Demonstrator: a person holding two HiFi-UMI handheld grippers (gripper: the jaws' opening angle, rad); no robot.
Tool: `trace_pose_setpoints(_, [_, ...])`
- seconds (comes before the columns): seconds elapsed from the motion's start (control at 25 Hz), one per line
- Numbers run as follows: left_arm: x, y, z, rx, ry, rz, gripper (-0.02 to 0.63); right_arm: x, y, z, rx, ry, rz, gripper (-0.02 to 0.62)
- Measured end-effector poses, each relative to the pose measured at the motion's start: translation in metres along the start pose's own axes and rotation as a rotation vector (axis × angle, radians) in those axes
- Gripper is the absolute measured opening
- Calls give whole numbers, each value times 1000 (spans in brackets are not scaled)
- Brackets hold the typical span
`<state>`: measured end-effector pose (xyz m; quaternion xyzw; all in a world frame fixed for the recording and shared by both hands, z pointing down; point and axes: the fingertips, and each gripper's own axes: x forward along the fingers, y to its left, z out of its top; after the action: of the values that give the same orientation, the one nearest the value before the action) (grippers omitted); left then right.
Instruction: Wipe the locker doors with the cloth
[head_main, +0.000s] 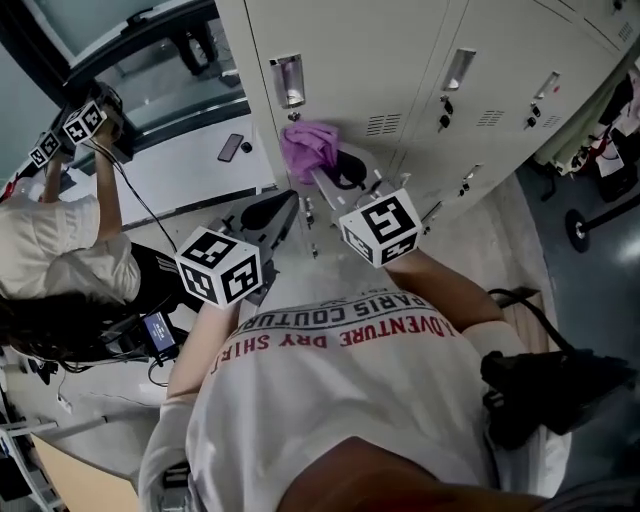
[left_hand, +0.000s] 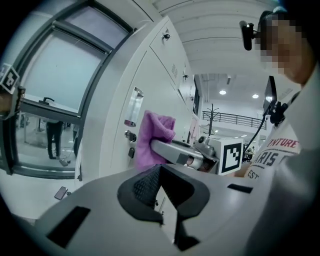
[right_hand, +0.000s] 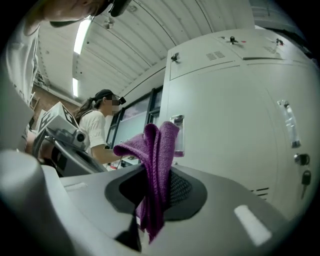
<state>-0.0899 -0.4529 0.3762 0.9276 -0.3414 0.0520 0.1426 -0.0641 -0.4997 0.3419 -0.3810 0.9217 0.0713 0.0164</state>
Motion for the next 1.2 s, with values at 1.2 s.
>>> trace_pose_setpoints(1.2, [6,19,-37,-33,73,12,2,60,-32,-88,-3,159,-171,63])
